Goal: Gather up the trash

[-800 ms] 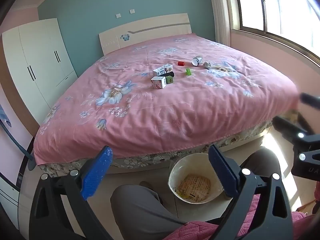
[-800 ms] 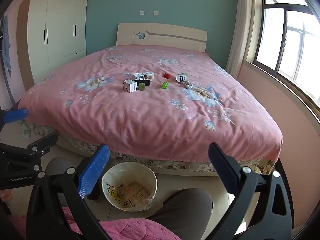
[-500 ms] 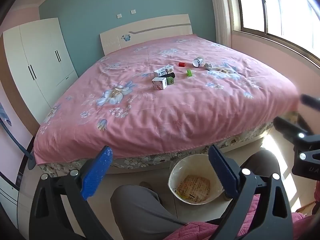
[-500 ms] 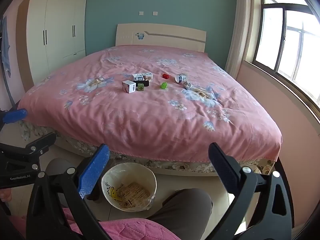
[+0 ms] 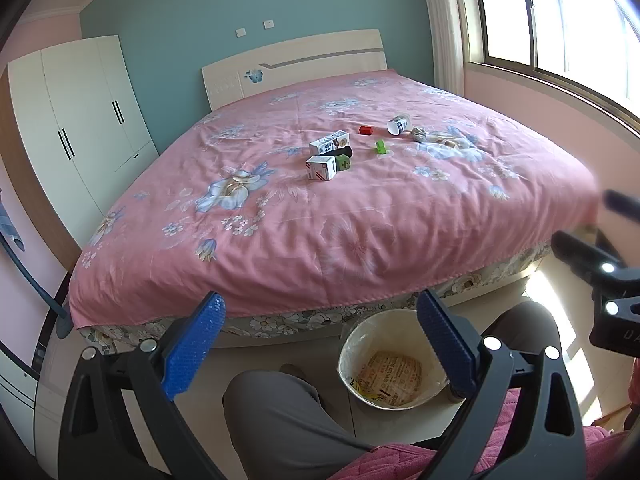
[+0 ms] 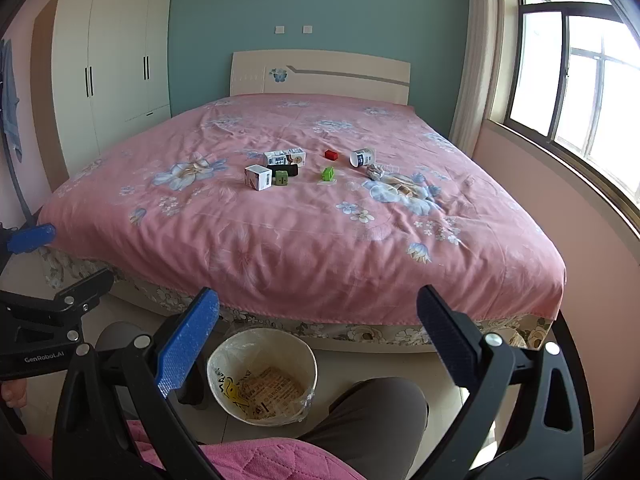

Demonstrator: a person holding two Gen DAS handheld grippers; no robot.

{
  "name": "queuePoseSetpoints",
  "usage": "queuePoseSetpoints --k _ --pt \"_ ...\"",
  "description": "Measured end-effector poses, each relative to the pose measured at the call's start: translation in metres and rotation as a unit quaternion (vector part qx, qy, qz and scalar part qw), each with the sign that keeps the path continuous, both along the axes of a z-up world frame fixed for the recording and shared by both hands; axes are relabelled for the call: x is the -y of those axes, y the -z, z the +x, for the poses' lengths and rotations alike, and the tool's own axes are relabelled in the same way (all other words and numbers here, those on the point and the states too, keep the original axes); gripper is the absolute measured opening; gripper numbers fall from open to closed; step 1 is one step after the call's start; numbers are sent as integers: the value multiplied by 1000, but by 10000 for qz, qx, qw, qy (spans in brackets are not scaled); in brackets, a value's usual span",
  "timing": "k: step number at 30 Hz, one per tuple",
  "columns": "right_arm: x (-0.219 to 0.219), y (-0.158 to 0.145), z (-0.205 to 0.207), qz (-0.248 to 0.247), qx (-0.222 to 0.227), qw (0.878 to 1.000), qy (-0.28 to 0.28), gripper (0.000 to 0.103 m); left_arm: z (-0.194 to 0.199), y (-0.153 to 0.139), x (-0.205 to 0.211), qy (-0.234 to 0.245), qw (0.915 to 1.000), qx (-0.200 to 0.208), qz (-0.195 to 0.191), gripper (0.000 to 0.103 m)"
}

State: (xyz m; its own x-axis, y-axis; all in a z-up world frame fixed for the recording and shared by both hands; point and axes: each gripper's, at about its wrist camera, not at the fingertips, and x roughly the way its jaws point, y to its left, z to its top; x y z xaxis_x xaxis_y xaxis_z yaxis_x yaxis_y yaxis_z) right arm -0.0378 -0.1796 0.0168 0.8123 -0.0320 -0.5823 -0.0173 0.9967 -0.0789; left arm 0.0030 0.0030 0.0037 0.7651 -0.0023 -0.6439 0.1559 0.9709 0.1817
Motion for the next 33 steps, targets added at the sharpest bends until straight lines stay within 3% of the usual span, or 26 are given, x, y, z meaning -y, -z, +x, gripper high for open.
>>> queuePoseSetpoints --k 33 --pt "2 2 -5 35 13 10000 29 97 3 -3 -4 2 10000 -4 0 98"
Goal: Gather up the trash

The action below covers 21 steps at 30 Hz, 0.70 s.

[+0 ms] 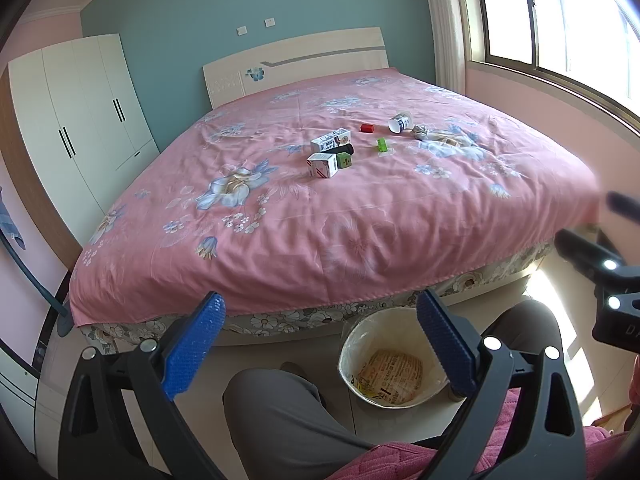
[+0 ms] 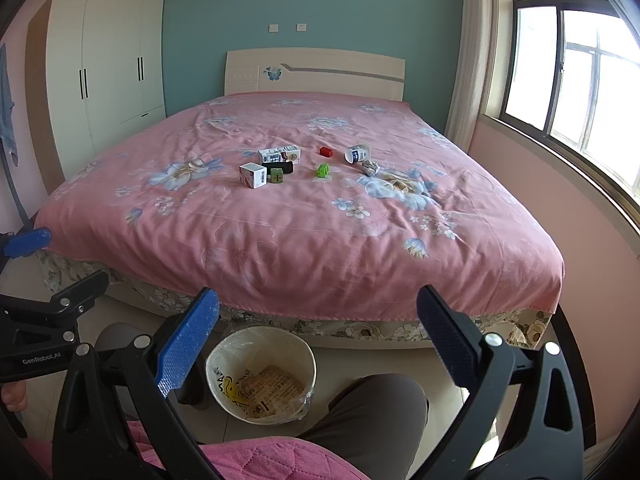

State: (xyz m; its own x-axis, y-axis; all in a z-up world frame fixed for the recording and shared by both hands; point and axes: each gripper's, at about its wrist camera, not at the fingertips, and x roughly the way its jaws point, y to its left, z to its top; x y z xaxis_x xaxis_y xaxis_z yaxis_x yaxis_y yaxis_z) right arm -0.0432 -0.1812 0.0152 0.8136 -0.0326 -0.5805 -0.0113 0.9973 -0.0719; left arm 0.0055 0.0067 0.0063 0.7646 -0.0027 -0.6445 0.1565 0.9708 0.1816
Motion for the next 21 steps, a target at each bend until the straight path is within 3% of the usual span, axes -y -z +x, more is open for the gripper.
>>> queuePoseSetpoints --k 21 --pt "0 1 0 2 -7 10000 4 97 -1 1 1 -5 10000 -5 -2 98"
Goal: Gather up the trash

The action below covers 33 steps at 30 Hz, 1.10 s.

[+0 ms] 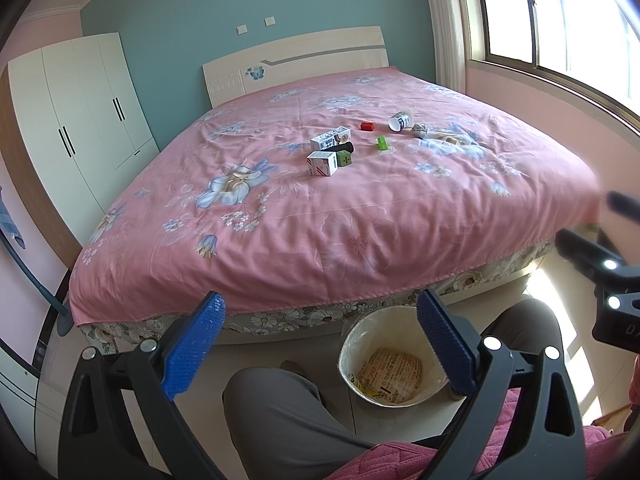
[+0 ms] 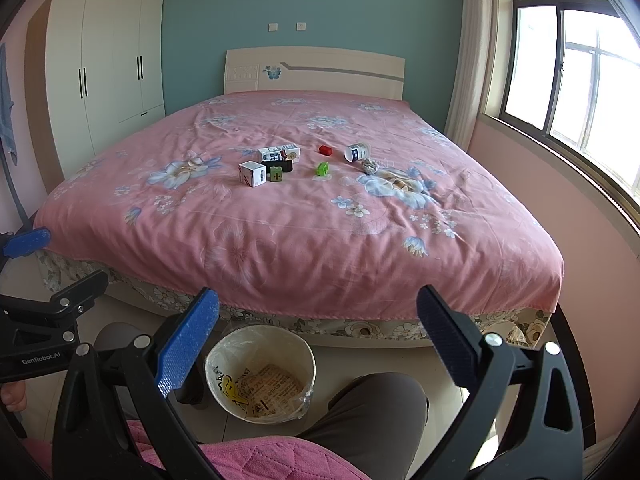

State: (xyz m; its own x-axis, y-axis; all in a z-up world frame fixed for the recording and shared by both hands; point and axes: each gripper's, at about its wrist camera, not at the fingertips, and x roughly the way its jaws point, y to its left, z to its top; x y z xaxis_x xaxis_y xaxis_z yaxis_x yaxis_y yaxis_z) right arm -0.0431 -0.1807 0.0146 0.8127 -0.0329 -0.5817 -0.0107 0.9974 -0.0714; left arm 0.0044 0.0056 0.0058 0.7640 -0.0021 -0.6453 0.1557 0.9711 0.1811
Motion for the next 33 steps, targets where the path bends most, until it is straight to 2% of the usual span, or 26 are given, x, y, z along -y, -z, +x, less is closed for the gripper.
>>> queuePoseSetpoints --k 10,19,23,33 --pt "0 0 1 -1 -11 10000 -2 97 1 0 -1 12 10000 -13 2 98" --pt "4 6 3 -128 -10 9999 29 97 -2 14 -9 -17 10000 -73 33 98" --pt "5 7 17 -122 14 9999 57 97 14 8 -13 -142 9999 -25 0 98" --pt "17 -23 77 -143 201 9997 36 97 78 -1 -14 -218 9988 -211 -395 98"
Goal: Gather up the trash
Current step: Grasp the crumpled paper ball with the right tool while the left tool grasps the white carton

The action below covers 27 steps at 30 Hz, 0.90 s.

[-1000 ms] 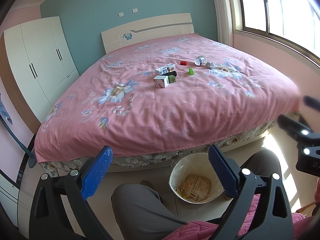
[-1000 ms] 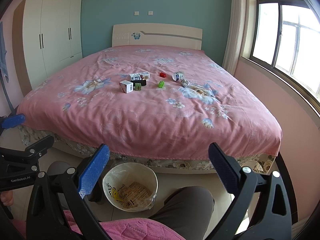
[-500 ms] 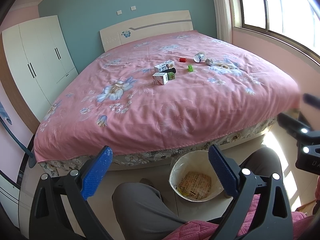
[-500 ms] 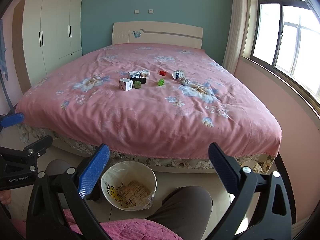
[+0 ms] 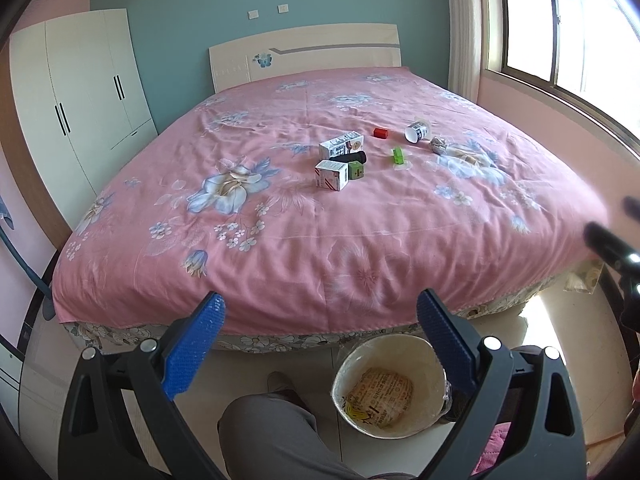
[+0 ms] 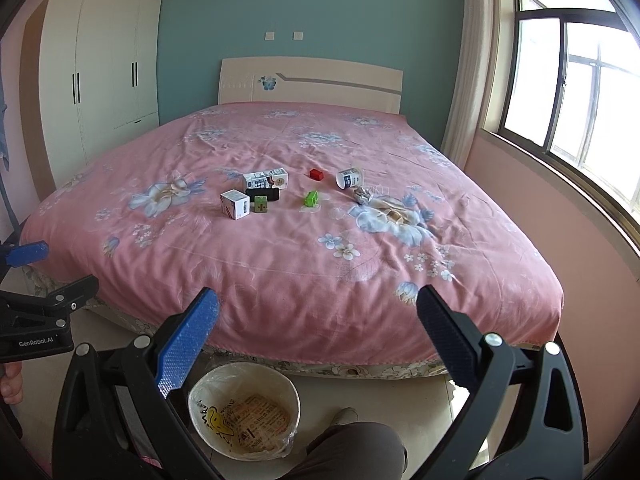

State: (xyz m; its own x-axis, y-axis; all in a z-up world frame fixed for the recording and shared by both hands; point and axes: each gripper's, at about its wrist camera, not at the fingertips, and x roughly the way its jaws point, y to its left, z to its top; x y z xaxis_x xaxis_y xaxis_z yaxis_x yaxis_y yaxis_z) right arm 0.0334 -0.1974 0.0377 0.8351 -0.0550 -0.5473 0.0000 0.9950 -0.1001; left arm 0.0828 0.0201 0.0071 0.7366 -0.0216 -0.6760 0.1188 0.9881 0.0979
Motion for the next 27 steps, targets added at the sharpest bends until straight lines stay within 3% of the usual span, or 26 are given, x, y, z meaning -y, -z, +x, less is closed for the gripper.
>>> queuePoseSetpoints --k 14,27 --pt "30 -12 134 -155 -93 9998 101 97 128 0 12 76 9998 -150 -44 98" --pt "49 17 277 -404 -334 9983 255 97 248 57 22 95 9974 -714 52 98"
